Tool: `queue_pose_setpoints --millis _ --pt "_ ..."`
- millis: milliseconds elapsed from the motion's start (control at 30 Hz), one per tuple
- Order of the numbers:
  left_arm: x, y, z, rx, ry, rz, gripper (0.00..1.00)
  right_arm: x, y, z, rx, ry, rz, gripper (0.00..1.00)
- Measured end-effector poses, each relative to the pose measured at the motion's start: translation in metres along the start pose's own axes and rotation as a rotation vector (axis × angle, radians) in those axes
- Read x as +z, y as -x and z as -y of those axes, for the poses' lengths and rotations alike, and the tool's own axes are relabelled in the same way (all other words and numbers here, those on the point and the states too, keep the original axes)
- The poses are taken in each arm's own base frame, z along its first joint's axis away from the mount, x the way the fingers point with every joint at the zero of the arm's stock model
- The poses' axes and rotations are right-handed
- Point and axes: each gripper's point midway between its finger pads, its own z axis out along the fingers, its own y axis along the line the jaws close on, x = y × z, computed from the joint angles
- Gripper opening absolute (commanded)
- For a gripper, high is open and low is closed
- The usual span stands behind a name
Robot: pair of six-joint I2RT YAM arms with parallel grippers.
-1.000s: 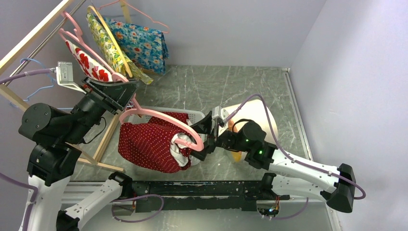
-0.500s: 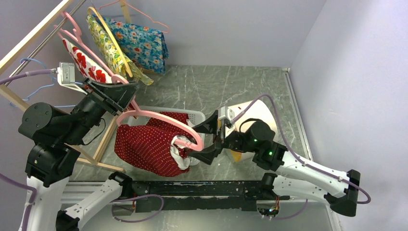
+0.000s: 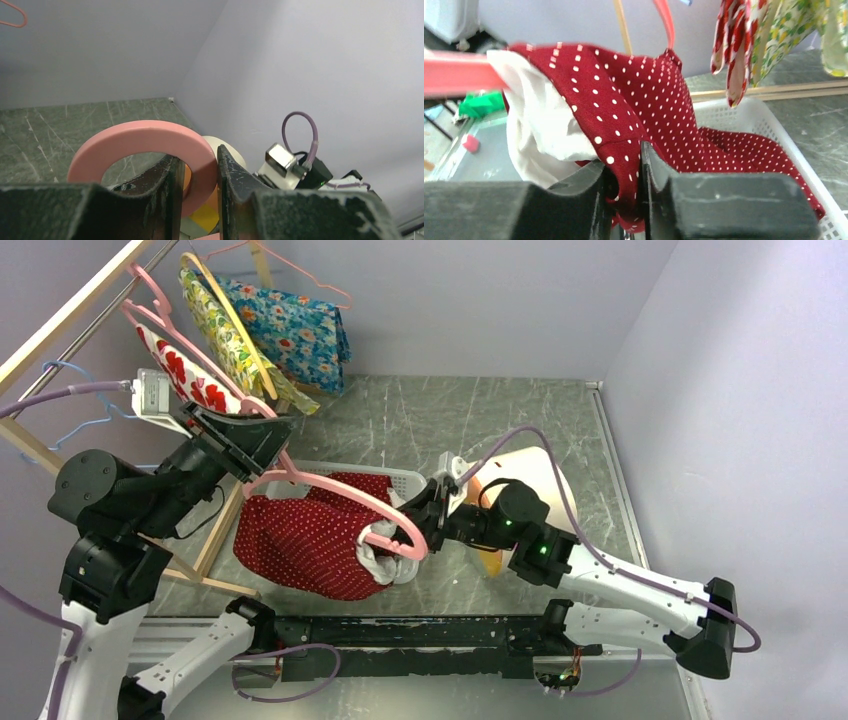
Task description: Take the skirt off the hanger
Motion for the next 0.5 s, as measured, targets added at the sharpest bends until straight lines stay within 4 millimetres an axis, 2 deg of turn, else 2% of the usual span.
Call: queue_pose_setpoints --millis 67,167,367,500 --pt "-0.001 -0.004 0.001 0.018 -0.019 -0.008 0.07 0.0 0.01 0.004 -0.009 -0.031 0.023 0.0" --pt "-0.003 -0.014 0.001 0.049 -0.047 -0.038 0.07 0.001 0.035 0.009 -0.022 -0.074 0.073 0.0" --pt "0.0 -0.031 -0.002 0.092 -0.079 -0.1 0.07 0.005 0.108 0.013 -0.049 -0.148 0.2 0.0" --pt "-0.003 -0.041 -0.002 0.114 -0.11 -0.13 0.07 0.008 0.147 0.027 -0.044 -0.251 0.245 0.0"
